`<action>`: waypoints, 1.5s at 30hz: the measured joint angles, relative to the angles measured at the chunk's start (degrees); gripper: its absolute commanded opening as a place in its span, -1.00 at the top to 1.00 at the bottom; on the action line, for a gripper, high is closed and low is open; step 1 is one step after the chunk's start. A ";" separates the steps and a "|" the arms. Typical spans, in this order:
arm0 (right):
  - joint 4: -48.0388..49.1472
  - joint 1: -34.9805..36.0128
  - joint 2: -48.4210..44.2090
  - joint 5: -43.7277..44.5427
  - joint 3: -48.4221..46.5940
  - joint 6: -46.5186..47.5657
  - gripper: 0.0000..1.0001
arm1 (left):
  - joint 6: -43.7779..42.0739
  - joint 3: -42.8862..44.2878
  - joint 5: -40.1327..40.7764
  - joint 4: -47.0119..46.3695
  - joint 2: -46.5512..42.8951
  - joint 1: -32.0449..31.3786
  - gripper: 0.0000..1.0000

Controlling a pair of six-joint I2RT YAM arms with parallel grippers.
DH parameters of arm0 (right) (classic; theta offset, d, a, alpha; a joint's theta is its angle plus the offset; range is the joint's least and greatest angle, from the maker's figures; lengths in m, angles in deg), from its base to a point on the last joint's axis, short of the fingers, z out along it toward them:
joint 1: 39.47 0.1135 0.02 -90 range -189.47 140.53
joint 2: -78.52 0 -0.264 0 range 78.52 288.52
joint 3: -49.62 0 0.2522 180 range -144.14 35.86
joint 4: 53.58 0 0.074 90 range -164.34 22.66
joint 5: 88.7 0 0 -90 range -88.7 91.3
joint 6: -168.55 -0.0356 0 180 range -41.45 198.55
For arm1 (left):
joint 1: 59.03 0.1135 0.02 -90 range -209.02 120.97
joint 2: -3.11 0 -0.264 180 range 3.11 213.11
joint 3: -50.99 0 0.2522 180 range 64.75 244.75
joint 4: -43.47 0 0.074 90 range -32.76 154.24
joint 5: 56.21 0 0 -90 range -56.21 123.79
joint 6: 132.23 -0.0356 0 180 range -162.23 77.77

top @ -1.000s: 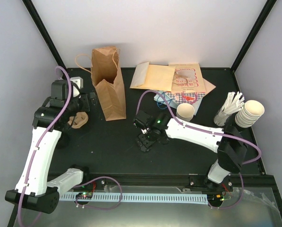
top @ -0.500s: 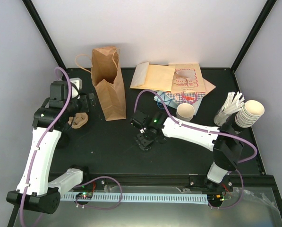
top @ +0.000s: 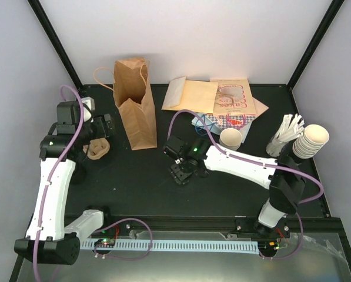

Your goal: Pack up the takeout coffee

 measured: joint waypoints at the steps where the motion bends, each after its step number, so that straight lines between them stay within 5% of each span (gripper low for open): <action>1: -0.02 -0.02 -0.55 0.55 -0.04 0.00 -0.35 | 0.46 0.00 -0.63 -0.33 0.72 1.11 -0.98; 14: 0.04 -3.17 -10.86 7.32 -0.22 2.01 -0.33 | 3.74 6.99 -10.16 -8.28 12.41 4.24 -0.98; 32: 1.11 -8.94 -25.77 10.97 3.87 4.66 -0.31 | 6.99 27.87 -7.08 -7.63 33.99 -1.11 -0.92; 45: 0.42 -8.92 -30.21 11.67 0.26 6.38 -0.30 | 1.05 28.89 -4.79 -2.49 37.90 -3.74 0.77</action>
